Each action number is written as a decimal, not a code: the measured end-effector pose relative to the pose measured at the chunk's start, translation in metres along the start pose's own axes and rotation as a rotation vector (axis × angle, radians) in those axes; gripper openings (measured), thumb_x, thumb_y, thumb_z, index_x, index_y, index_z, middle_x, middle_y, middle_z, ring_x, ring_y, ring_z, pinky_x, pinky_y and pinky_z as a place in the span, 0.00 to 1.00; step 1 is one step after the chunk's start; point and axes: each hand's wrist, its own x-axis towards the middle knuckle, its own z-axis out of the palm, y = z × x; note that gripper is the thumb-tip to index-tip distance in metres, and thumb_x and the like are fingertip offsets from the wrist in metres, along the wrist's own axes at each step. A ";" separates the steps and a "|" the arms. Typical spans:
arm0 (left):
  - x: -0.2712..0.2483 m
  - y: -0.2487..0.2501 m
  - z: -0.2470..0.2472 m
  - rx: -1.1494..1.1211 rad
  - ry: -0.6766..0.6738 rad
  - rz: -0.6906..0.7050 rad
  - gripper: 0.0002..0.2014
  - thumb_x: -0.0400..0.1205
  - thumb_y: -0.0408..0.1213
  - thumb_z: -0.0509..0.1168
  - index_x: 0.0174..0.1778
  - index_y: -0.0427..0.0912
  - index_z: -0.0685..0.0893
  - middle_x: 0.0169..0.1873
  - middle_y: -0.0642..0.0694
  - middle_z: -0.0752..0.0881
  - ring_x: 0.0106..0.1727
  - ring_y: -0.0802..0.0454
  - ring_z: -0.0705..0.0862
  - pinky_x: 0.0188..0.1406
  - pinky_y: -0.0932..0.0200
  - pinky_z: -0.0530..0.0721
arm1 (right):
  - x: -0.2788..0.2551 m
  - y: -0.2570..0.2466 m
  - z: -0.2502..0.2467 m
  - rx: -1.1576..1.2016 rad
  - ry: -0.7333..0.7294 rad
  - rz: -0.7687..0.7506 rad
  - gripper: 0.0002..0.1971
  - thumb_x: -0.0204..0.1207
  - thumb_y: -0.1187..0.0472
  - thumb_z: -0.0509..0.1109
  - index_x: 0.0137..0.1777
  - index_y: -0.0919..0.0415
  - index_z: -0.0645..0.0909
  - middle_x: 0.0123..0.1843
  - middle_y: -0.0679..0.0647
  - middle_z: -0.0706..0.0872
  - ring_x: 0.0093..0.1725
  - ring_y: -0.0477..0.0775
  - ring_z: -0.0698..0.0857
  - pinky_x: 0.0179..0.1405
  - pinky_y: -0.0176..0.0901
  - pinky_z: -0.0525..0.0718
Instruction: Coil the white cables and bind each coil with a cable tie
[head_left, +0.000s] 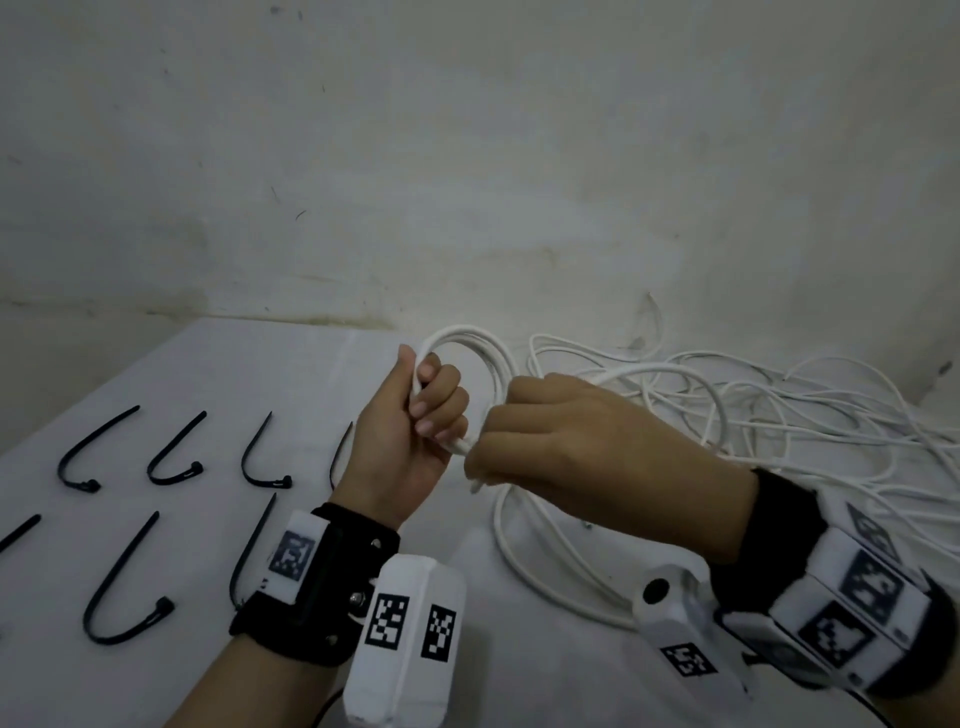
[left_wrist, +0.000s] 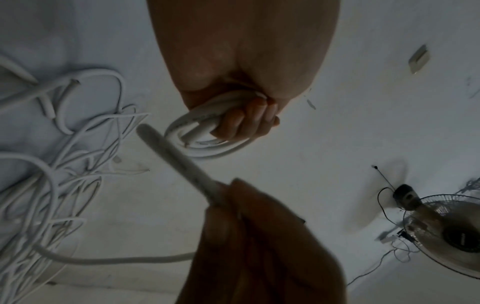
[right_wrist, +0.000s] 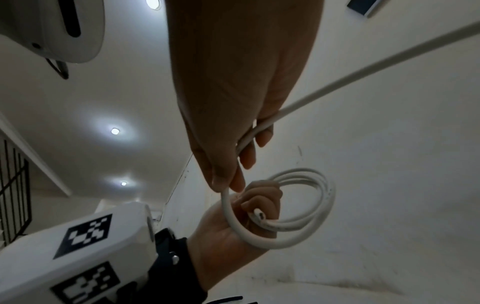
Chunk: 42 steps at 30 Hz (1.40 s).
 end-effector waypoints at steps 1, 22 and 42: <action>-0.001 -0.001 0.001 0.006 0.000 -0.018 0.17 0.81 0.48 0.52 0.29 0.44 0.70 0.16 0.54 0.64 0.15 0.62 0.62 0.16 0.70 0.63 | 0.004 -0.001 0.001 0.039 0.021 0.025 0.02 0.73 0.66 0.75 0.44 0.61 0.84 0.40 0.51 0.85 0.36 0.54 0.77 0.33 0.45 0.76; -0.008 -0.011 0.013 0.072 -0.074 -0.173 0.21 0.80 0.49 0.53 0.23 0.44 0.74 0.16 0.52 0.65 0.10 0.64 0.62 0.08 0.72 0.59 | 0.014 0.035 0.019 0.171 0.335 0.429 0.12 0.76 0.51 0.71 0.43 0.60 0.87 0.42 0.52 0.80 0.39 0.51 0.78 0.35 0.48 0.79; -0.005 -0.006 0.002 0.770 0.138 0.175 0.14 0.73 0.34 0.72 0.55 0.39 0.85 0.30 0.50 0.86 0.26 0.55 0.83 0.29 0.62 0.84 | 0.001 0.053 0.031 0.155 -0.046 0.447 0.19 0.71 0.66 0.56 0.57 0.68 0.82 0.39 0.63 0.84 0.33 0.65 0.81 0.32 0.59 0.81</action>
